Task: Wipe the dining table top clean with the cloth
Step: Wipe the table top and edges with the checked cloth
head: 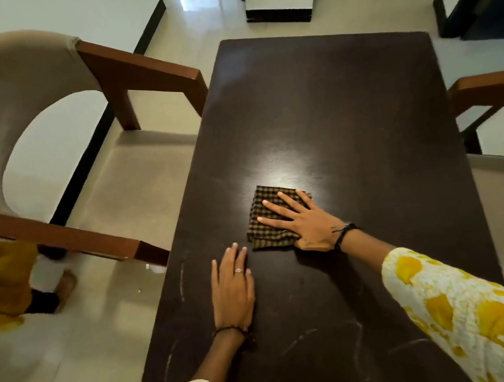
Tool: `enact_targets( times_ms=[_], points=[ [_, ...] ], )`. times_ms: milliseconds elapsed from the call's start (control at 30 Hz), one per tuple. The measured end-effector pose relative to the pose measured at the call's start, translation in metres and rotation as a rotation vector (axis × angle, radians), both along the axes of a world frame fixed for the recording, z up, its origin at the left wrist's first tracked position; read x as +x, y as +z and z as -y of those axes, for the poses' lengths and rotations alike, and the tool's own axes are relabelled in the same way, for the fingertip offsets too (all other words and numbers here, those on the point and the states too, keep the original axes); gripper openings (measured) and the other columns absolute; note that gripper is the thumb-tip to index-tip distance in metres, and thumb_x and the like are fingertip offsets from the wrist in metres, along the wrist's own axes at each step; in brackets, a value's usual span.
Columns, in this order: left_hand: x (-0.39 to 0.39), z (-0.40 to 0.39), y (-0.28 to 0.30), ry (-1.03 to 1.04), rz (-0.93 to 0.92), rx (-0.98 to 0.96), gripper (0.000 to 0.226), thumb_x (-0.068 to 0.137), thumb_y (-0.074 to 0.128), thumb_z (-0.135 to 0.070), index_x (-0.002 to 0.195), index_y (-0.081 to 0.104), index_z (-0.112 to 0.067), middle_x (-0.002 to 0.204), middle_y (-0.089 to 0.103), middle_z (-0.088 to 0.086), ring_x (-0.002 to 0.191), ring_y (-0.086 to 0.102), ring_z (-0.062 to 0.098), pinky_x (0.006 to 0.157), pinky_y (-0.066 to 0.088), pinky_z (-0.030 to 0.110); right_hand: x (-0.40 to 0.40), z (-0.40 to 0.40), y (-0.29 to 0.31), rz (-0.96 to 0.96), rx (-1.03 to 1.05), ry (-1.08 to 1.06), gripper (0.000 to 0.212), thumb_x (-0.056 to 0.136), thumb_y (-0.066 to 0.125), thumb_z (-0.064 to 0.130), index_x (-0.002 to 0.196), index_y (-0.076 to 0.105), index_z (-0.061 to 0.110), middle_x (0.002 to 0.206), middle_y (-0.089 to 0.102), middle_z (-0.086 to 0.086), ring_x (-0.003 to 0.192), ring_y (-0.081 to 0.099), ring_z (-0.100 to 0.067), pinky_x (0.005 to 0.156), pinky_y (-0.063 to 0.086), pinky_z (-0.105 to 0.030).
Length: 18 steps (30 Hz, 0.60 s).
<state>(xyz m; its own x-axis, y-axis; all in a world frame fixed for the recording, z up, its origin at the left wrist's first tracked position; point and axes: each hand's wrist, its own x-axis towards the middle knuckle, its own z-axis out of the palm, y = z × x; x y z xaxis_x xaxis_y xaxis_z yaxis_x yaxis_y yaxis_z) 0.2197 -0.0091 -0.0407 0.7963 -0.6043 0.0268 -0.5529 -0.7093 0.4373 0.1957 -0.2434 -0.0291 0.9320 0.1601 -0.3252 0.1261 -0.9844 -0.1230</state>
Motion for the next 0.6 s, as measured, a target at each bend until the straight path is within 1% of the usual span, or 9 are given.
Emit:
enact_targets(
  times_ms=[100,200,267,367,467,600],
  points=[
    [-0.039,0.04,0.002,-0.05,-0.063,-0.023,0.038,0.089,0.054,-0.013,0.127,0.05,-0.012,0.137,0.047,0.008,0.131,0.038,0.022,0.111,0.013,0.046,-0.058,0.047,0.007,-0.03,-0.044,-0.061,0.094,0.081,0.05,0.026,0.137,-0.023,0.045,0.148,-0.029,0.008,0.139,-0.025,-0.026,0.111,-0.018,-0.049],
    [-0.06,0.061,0.004,0.024,-0.117,-0.027,0.037,0.091,0.049,-0.016,0.128,0.049,-0.017,0.141,0.042,0.003,0.135,0.03,0.018,0.113,0.005,0.045,-0.112,0.086,0.012,-0.077,-0.077,-0.141,0.096,0.08,0.05,0.024,0.135,-0.026,0.045,0.148,-0.031,0.009,0.138,-0.027,-0.026,0.109,-0.021,-0.046],
    [-0.062,0.065,0.004,0.056,-0.123,-0.021,0.038,0.092,0.047,-0.017,0.129,0.047,-0.019,0.143,0.039,0.0,0.137,0.025,0.015,0.114,0.002,0.043,-0.134,0.1,0.014,-0.101,-0.076,-0.184,0.096,0.081,0.049,0.025,0.135,-0.027,0.046,0.147,-0.032,0.009,0.138,-0.028,-0.026,0.108,-0.023,-0.044],
    [-0.059,0.059,0.001,0.011,-0.1,-0.004,0.04,0.092,0.046,-0.016,0.132,0.044,-0.02,0.145,0.037,0.0,0.137,0.024,0.015,0.114,0.003,0.042,-0.137,0.102,0.013,-0.119,-0.06,-0.2,0.095,0.081,0.049,0.025,0.134,-0.027,0.045,0.147,-0.033,0.009,0.136,-0.031,-0.026,0.108,-0.022,-0.047],
    [-0.057,0.053,-0.003,-0.022,-0.088,-0.015,0.041,0.091,0.047,-0.014,0.132,0.044,-0.018,0.143,0.039,0.002,0.136,0.027,0.017,0.114,0.004,0.042,-0.118,0.096,0.014,-0.144,-0.037,-0.187,0.094,0.081,0.048,0.022,0.135,-0.026,0.043,0.147,-0.032,0.008,0.133,-0.032,-0.027,0.11,-0.015,-0.056],
    [-0.059,0.052,-0.005,-0.006,-0.076,-0.03,0.04,0.091,0.049,-0.013,0.13,0.046,-0.016,0.142,0.042,0.004,0.135,0.029,0.018,0.114,0.007,0.043,-0.08,0.078,0.015,-0.171,0.022,-0.166,0.088,0.082,0.047,0.018,0.143,-0.012,0.041,0.155,-0.024,0.003,0.139,-0.025,-0.036,0.107,-0.012,-0.063]
  ],
)
